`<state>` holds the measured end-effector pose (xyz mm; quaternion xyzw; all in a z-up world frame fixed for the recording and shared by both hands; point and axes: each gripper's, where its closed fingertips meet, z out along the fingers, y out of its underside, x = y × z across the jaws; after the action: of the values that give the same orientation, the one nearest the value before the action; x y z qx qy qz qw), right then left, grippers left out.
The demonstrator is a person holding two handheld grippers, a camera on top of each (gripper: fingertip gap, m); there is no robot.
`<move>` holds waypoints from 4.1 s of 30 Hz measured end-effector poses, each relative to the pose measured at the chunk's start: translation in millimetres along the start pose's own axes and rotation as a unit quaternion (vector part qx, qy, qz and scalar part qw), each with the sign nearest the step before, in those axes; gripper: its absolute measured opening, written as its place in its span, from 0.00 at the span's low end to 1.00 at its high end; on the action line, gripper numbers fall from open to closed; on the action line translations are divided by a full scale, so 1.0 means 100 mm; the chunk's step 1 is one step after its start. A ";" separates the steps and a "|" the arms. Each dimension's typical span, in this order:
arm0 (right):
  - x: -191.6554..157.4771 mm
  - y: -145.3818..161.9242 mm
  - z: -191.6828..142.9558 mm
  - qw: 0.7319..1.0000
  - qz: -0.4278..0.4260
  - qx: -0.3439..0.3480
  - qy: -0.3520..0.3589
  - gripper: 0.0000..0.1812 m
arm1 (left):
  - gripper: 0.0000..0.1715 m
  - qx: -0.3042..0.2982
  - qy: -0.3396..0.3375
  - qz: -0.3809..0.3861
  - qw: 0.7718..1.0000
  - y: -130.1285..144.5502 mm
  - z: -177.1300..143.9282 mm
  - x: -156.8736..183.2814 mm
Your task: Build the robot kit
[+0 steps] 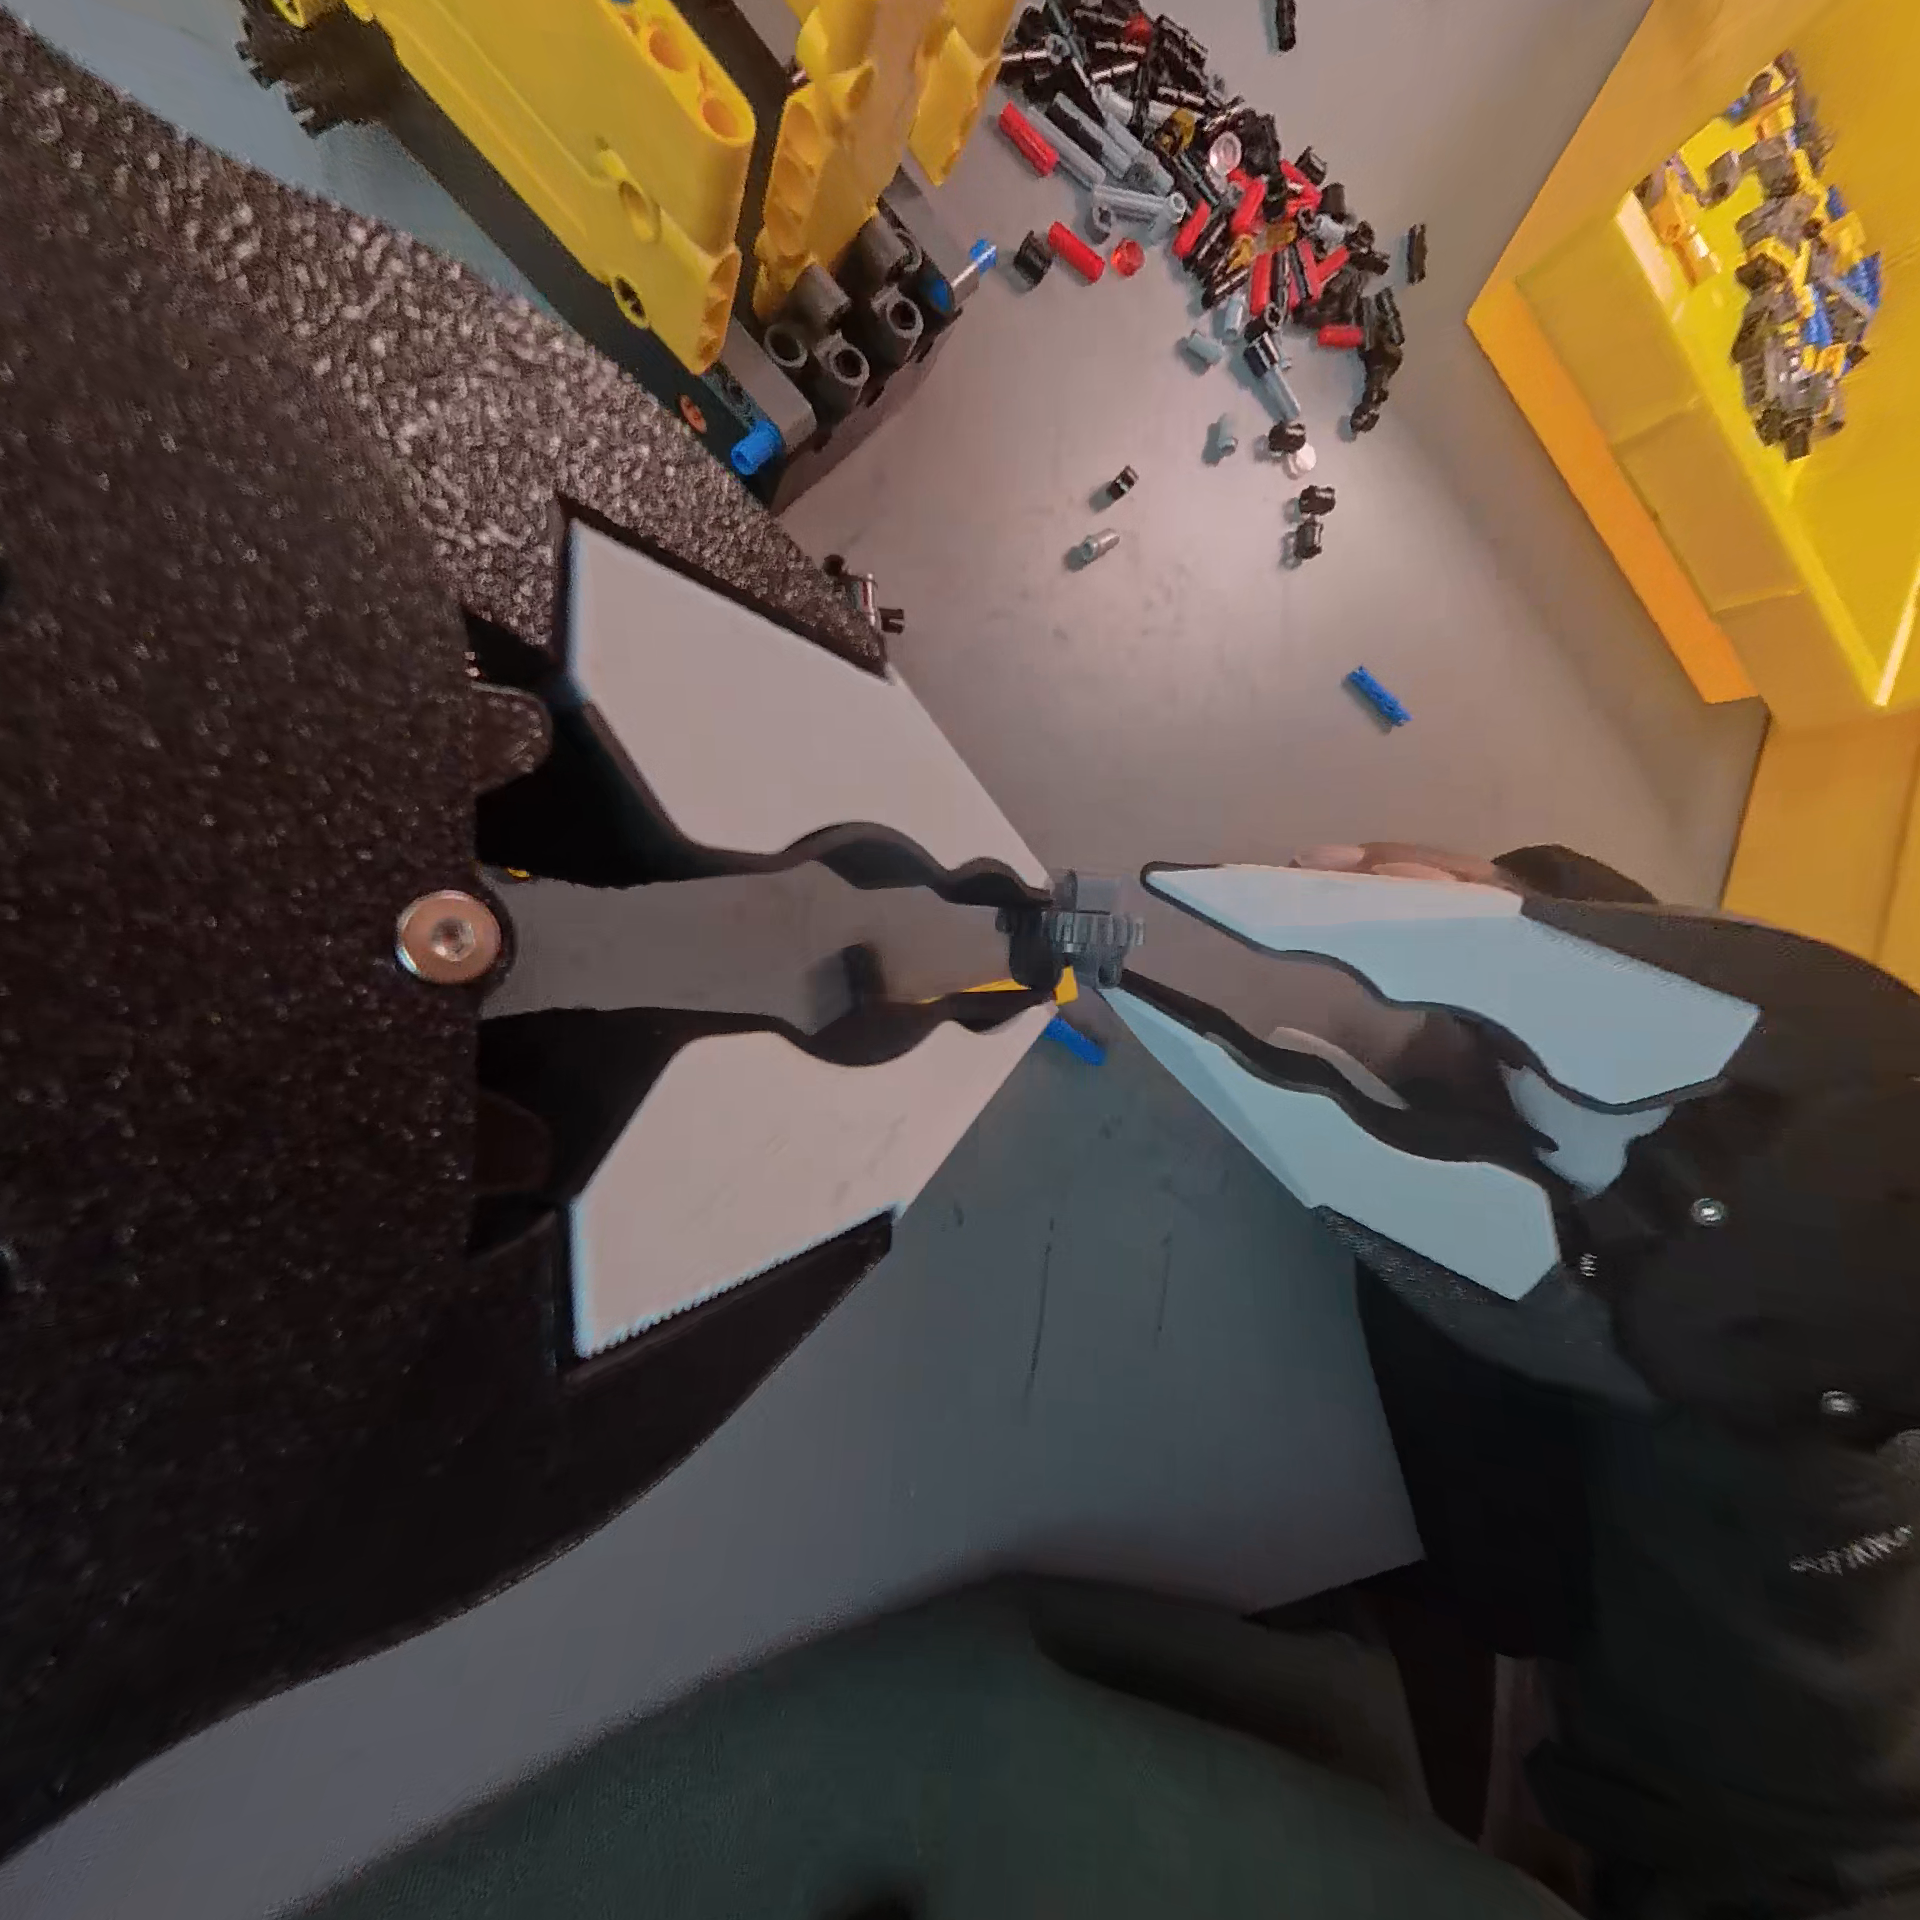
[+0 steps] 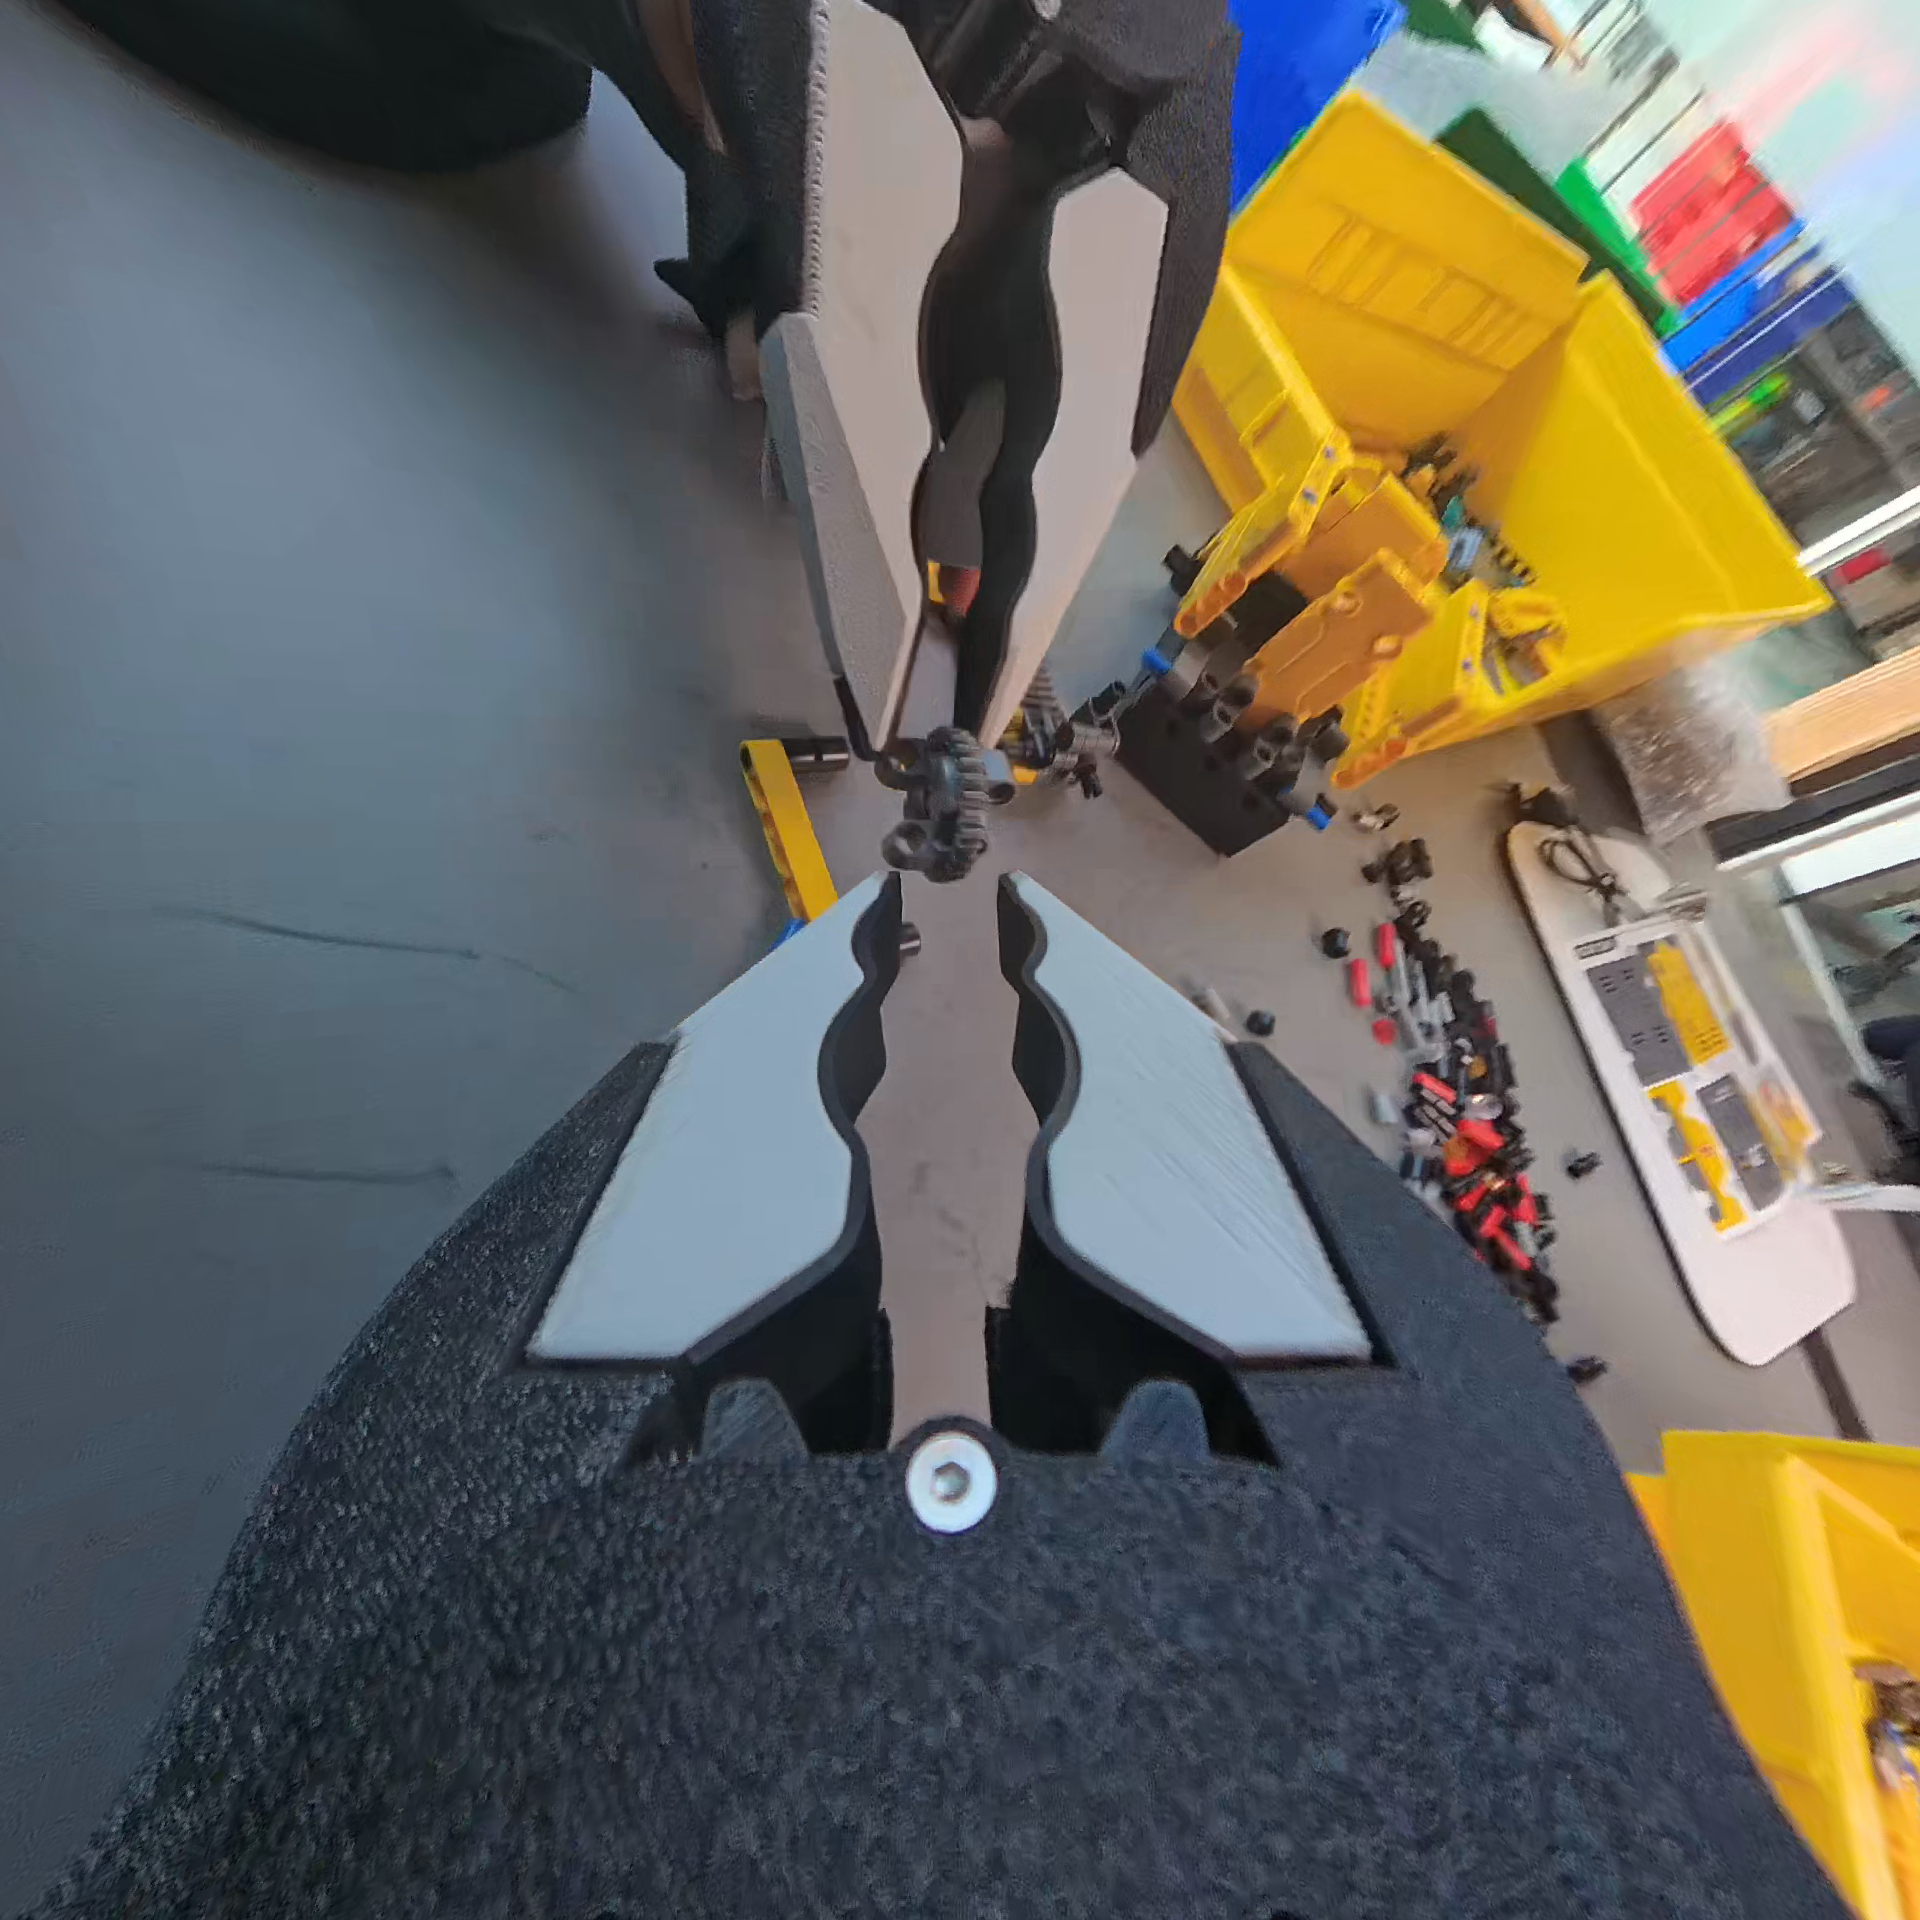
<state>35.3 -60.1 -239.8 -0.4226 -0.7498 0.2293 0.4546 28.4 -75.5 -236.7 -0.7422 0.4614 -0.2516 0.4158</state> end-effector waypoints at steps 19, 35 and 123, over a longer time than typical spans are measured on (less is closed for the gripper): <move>-0.39 0.26 -0.08 0.954 0.172 -0.156 -0.191 0.05 | 0.09 -0.076 0.056 0.031 0.995 0.22 0.16 0.34; -0.30 0.09 -0.38 0.963 0.203 -0.093 -0.148 0.01 | 0.11 -0.046 0.048 0.022 0.998 0.08 0.09 0.33; -0.58 -0.41 -0.49 0.978 0.073 0.015 -0.194 0.05 | 0.00 0.031 0.104 -0.087 0.990 -0.14 0.00 0.32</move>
<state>74.3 -133.5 -214.4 -0.4173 -0.7872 0.3504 0.2887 49.2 -100.4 -224.8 -0.7359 0.4281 -0.3766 0.3653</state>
